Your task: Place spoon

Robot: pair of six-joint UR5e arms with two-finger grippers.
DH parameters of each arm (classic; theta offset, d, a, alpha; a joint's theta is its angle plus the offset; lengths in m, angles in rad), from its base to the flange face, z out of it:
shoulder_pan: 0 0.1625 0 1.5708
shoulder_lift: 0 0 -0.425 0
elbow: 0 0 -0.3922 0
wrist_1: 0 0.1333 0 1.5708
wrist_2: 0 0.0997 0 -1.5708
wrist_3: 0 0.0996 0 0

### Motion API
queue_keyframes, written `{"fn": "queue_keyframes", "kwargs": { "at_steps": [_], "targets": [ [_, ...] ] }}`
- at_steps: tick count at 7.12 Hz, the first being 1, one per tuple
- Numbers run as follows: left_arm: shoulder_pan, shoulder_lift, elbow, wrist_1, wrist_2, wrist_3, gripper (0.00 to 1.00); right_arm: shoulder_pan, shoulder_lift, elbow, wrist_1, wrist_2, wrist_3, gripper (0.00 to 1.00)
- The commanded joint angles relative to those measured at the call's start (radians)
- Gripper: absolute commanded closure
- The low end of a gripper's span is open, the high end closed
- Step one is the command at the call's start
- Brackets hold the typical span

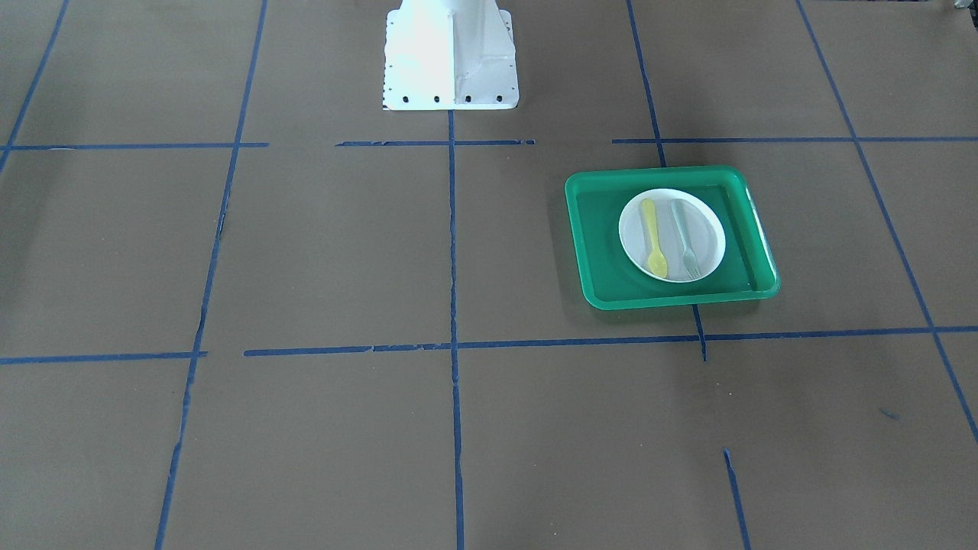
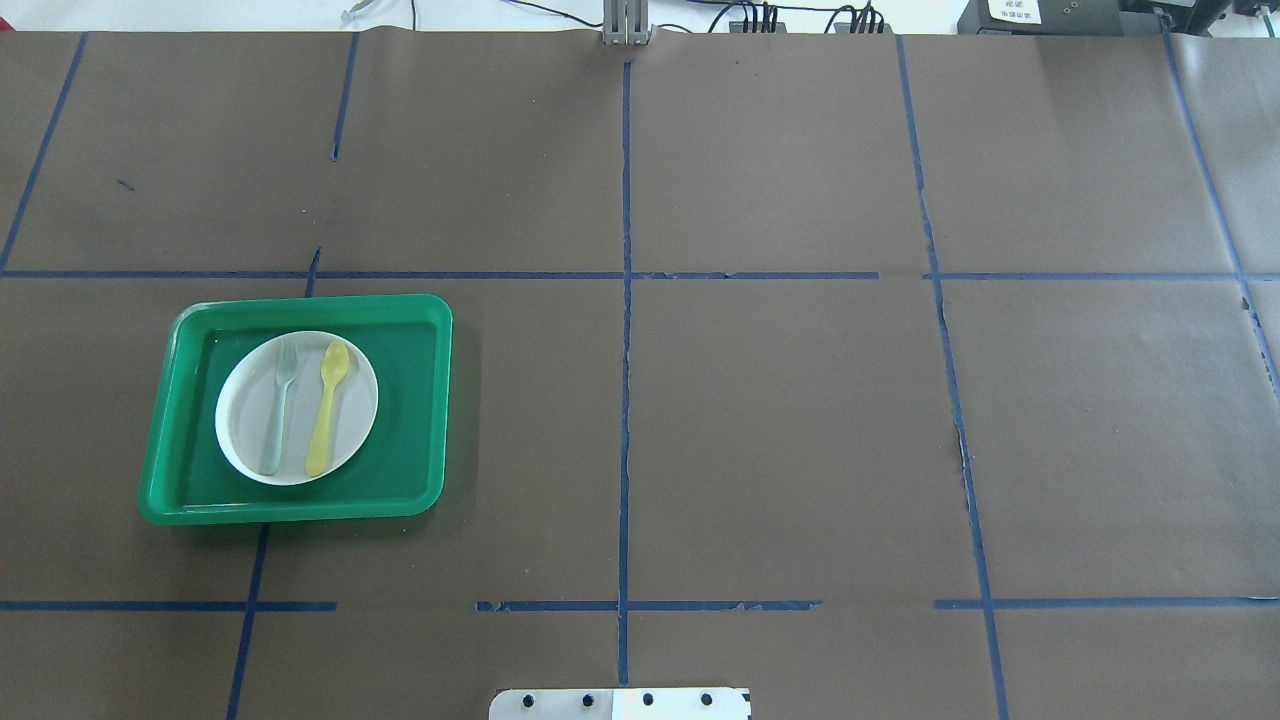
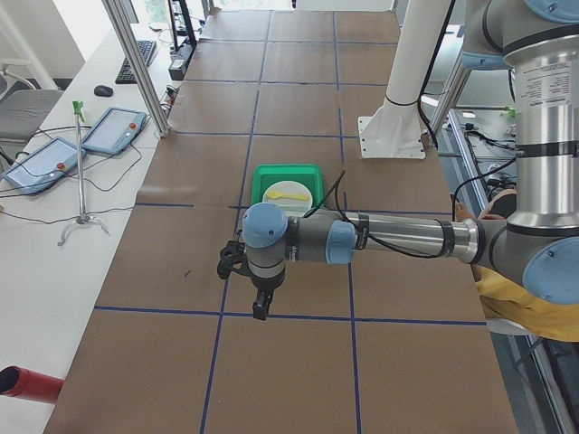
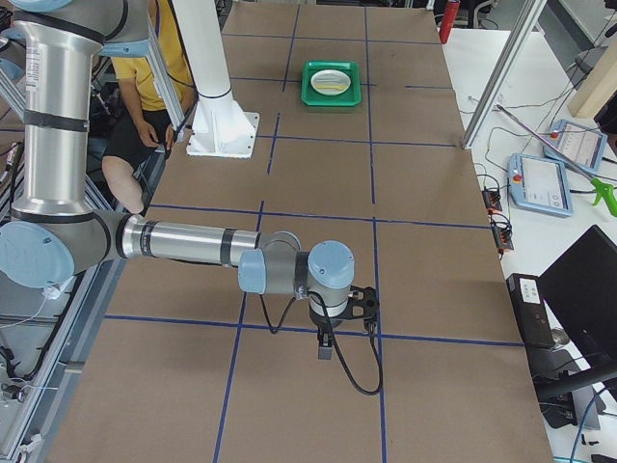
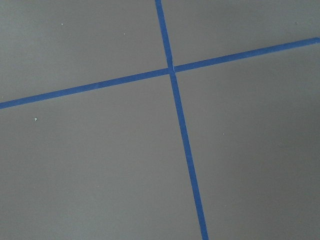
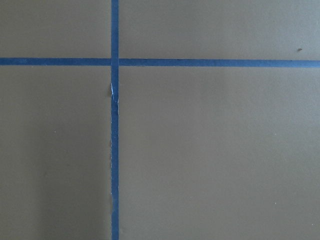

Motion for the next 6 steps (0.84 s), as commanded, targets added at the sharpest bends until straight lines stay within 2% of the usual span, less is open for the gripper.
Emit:
{"fn": "queue_keyframes", "kwargs": {
  "at_steps": [1, 3, 4, 5, 6],
  "targets": [
    [0.000, -0.002, -0.009, -0.001, -0.002, 0.000, 0.00, 0.000, 0.000, 0.000, 0.000, 0.000, 0.000, 0.00],
    [0.005, -0.016, -0.020, -0.013, -0.003, 0.003, 0.00, 0.000, 0.000, 0.000, 0.000, 0.000, 0.000, 0.00],
    [0.071, -0.057, -0.026, -0.089, -0.005, -0.005, 0.00, 0.000, 0.000, 0.000, 0.000, 0.000, 0.000, 0.00],
    [0.172, -0.065, -0.058, -0.109, 0.001, -0.179, 0.00, 0.000, 0.000, 0.000, 0.002, 0.000, 0.000, 0.00],
    [0.299, -0.129, -0.075, -0.164, 0.012, -0.451, 0.00, 0.000, 0.000, 0.000, 0.002, 0.000, 0.000, 0.00]
  ]
}}
